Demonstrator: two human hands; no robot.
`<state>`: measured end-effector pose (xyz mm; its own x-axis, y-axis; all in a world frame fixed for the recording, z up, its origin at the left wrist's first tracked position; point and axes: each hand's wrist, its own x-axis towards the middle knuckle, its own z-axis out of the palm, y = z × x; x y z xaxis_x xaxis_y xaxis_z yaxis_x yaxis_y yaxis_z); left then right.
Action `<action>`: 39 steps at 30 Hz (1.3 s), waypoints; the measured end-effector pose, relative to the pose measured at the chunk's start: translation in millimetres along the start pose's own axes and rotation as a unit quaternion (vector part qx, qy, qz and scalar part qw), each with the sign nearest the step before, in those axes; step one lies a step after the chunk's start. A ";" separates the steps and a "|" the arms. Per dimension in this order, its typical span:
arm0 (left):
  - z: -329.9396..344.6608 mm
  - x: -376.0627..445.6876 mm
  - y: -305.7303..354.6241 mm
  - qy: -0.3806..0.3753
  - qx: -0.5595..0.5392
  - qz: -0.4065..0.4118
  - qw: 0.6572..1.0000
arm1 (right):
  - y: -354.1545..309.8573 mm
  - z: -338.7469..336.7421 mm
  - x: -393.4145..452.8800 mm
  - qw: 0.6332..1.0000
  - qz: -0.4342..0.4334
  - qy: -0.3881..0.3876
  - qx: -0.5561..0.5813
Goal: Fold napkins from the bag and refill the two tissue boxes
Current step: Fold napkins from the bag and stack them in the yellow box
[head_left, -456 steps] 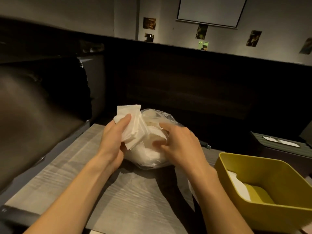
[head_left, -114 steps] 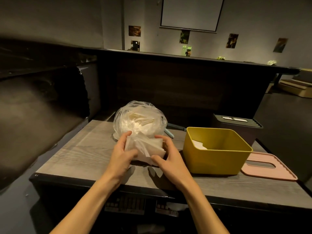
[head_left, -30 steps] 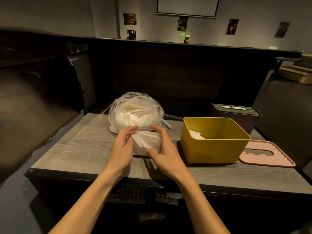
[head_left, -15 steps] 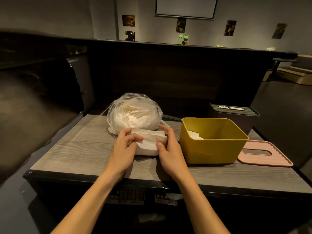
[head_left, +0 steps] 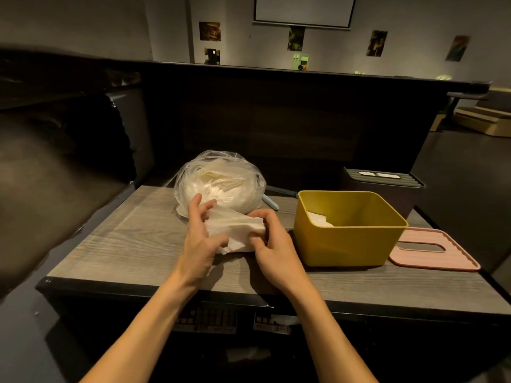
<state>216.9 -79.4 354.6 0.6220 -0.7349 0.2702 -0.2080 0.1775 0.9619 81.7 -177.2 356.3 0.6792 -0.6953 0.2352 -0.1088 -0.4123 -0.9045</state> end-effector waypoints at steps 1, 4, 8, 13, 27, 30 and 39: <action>0.5 -0.3 0.5 -0.003 0.026 0.006 1.000 | 0.1 0.2 0.2 1.000 -0.001 -0.005 -0.001; 3.4 1.2 -2.0 0.011 0.061 -0.001 0.998 | 0.1 0.1 0.9 1.000 -0.001 -0.010 0.003; 4.4 0.7 -4.4 0.027 0.085 -0.006 0.996 | 0.7 0.0 1.1 1.000 0.008 -0.010 0.016; 7.6 -0.8 -4.6 -0.023 0.144 0.001 0.989 | 4.5 4.3 4.1 1.000 -0.004 -0.014 -0.008; -10.8 1.3 2.9 -0.023 0.161 -0.028 0.986 | -26.8 -0.3 -10.5 0.980 -0.064 0.040 -0.184; -27.2 20.6 25.8 -0.062 0.179 -0.033 0.981 | -57.9 -19.5 -9.0 0.968 -0.089 0.018 -0.235; 42.7 83.6 132.3 -0.220 0.150 -0.006 0.964 | -106.9 -129.6 -1.2 0.955 -0.084 0.013 -0.286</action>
<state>209.1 -145.2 502.6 0.2597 -0.9537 0.1519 -0.4520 0.0189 0.8918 -1.6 -208.6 498.8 0.7046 -0.6027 0.3745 -0.3834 -0.7674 -0.5138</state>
